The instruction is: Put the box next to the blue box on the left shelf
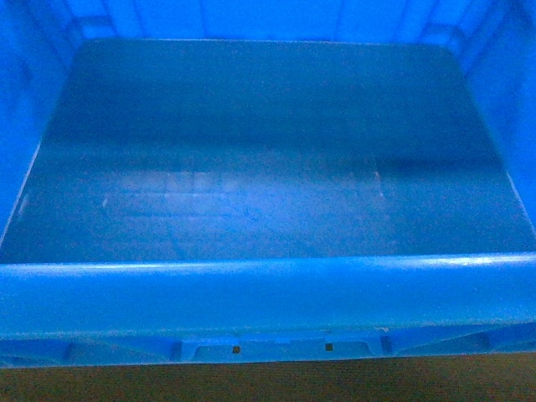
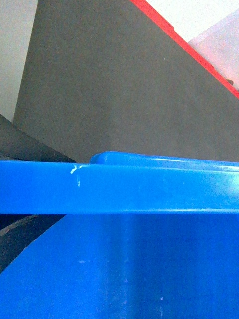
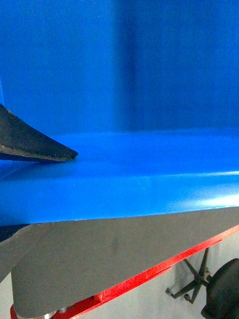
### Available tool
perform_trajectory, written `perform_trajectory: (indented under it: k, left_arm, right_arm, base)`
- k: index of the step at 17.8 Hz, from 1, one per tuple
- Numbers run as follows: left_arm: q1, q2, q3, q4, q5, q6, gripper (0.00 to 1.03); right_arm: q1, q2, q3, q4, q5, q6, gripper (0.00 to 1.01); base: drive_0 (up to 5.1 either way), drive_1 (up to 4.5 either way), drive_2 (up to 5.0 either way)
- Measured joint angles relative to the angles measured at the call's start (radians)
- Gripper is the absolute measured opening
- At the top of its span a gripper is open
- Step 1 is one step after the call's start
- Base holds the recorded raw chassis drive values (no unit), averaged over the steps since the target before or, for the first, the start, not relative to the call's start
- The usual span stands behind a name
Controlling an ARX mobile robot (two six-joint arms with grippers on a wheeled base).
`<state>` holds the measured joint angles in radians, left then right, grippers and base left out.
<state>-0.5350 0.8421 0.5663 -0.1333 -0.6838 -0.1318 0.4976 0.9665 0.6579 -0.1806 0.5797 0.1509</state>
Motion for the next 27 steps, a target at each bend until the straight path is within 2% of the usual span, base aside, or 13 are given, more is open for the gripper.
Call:
perform_trajectory:
  k: [27]
  left_arm:
    - [0.000, 0.000, 0.000, 0.000, -0.001, 0.000, 0.11]
  right_arm:
    - [0.000, 0.000, 0.000, -0.002, 0.003, 0.000, 0.17]
  base:
    - [-1.5, -1.50, -1.5]
